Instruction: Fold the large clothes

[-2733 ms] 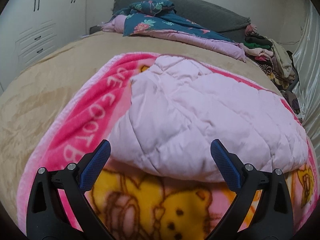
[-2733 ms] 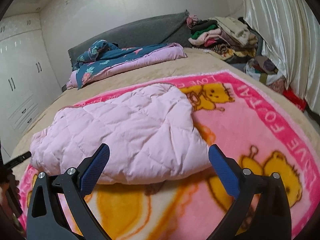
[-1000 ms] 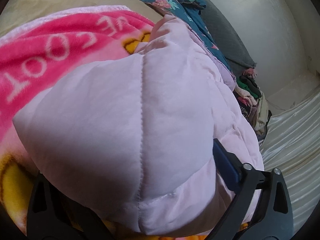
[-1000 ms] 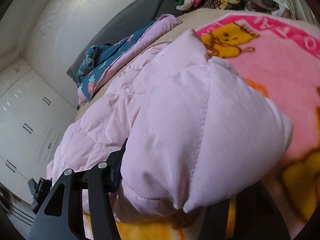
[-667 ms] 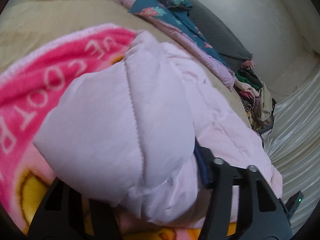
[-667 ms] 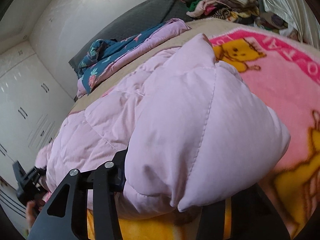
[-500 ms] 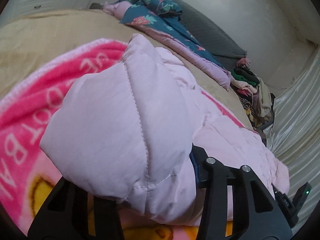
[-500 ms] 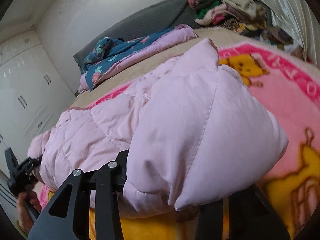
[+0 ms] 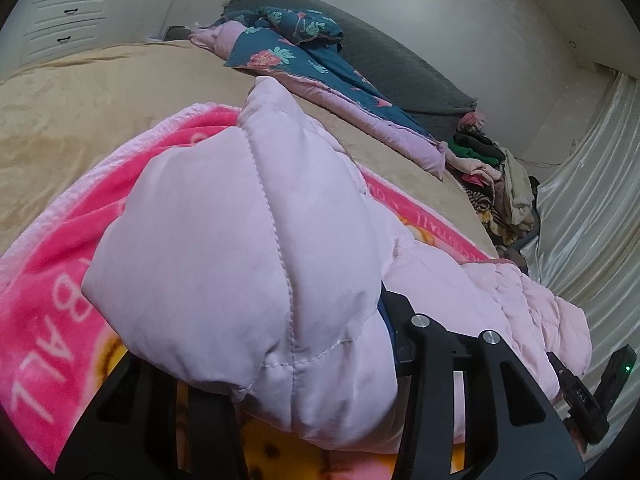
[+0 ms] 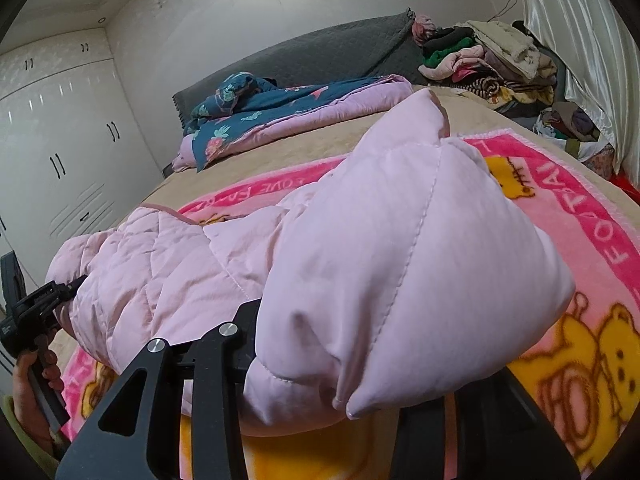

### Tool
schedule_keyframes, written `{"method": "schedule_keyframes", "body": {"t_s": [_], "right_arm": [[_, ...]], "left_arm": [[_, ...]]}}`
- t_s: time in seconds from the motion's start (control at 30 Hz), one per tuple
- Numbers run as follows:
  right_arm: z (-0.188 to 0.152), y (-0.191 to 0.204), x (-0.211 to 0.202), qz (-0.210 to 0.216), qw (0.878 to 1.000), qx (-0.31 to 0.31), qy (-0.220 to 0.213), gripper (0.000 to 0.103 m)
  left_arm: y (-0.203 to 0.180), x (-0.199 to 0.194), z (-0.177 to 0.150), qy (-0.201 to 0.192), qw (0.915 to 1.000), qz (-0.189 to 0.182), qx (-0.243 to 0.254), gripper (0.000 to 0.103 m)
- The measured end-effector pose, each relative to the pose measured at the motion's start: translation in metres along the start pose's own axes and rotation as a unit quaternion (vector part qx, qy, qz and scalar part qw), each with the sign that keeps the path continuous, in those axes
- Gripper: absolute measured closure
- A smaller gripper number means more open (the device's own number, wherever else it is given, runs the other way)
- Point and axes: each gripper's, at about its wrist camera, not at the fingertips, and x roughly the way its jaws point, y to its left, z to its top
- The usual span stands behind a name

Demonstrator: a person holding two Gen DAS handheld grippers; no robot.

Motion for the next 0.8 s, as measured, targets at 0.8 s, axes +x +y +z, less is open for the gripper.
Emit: {"method": "schedule_keyframes", "body": {"t_s": [0.8], "right_arm": [[-0.036, 0.011, -0.057, -0.004, 1.000, 0.002, 0.006, 0.067]], "left_arm": [[0.007, -0.049, -0.029, 0.015, 0.9998, 0.016, 0.003, 0.067]]}}
